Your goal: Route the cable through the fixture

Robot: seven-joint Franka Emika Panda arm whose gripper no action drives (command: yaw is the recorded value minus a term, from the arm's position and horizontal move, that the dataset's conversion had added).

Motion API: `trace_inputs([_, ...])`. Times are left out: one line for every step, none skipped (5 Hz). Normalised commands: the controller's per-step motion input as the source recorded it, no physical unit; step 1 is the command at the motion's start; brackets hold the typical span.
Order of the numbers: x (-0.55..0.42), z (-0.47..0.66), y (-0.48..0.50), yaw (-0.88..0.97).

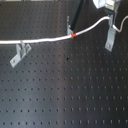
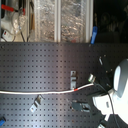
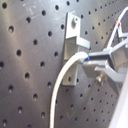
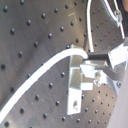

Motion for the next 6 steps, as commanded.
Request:
trace_inputs([0.0,0.0,0.0,0.8])
trace_inputs([0.006,0.0,-0.037,0.71])
trace_inputs([-0.153,0.04,-0.02,0.68])
trace_inputs([-0.308,0.0,0.015,0.52])
trace_inputs([-0.374,0.01,0.048,0.46])
trace_inputs([-0.42,-0.03,0.187,0.42])
